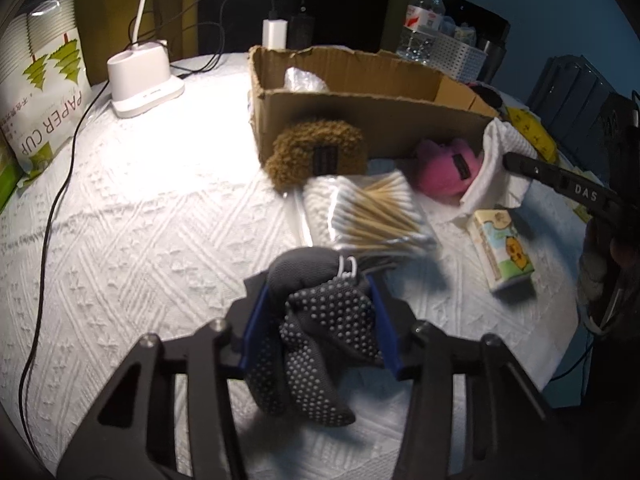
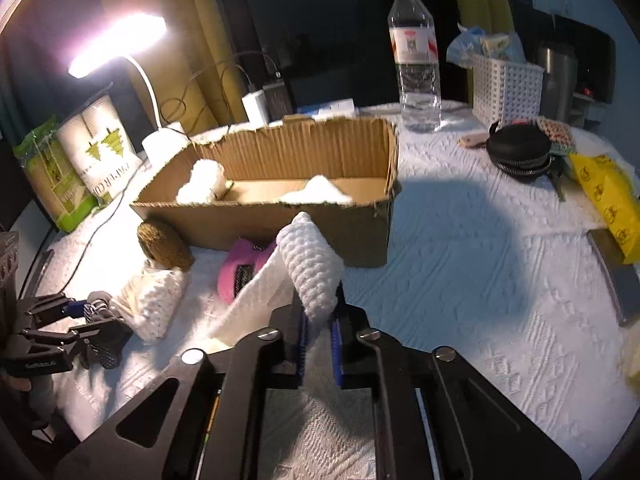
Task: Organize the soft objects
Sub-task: 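Grasp the grey dotted glove with the left gripper while the right gripper grasps a rolled white towel, then lower the glove into the box with the left gripper while the right gripper places the towel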
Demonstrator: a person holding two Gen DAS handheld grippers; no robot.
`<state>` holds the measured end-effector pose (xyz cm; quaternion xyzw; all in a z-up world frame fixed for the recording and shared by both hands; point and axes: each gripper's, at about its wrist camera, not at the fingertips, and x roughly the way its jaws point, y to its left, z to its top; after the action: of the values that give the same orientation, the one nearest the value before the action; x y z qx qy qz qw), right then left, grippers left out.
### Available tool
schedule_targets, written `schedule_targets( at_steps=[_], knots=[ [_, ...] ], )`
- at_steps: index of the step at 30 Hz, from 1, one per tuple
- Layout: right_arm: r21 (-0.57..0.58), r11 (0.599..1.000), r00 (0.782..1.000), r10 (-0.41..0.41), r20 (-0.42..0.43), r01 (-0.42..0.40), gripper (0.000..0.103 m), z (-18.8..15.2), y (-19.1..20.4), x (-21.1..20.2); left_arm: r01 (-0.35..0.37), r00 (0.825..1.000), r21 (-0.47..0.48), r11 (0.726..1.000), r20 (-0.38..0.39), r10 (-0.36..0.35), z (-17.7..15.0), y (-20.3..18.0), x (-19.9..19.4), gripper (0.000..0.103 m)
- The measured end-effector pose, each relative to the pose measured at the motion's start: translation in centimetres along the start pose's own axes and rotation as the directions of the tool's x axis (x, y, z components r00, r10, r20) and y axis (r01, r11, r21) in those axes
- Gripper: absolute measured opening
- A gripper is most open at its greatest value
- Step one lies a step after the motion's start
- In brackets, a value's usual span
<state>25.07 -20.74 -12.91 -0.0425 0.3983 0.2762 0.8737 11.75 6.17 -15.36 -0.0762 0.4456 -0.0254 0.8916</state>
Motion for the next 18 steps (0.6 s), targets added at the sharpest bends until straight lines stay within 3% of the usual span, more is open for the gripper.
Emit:
schedule_targets(
  at_steps=[12,18],
  knots=[
    [-0.011,1.000,0.994,0.013,0.104,-0.012,0.010,2.2,0.2,-4.1,0.025,0.986,0.031,0.999,0.165,-0.029,2.5,-0.7,-5.6,0.048],
    [-0.037,0.999,0.989,0.036,0.144,-0.031,0.010,3.4,0.7,-5.4,0.022,0.979,0.035,0.999,0.204,-0.029,4.1,-1.1,-6.5,0.048]
  ],
)
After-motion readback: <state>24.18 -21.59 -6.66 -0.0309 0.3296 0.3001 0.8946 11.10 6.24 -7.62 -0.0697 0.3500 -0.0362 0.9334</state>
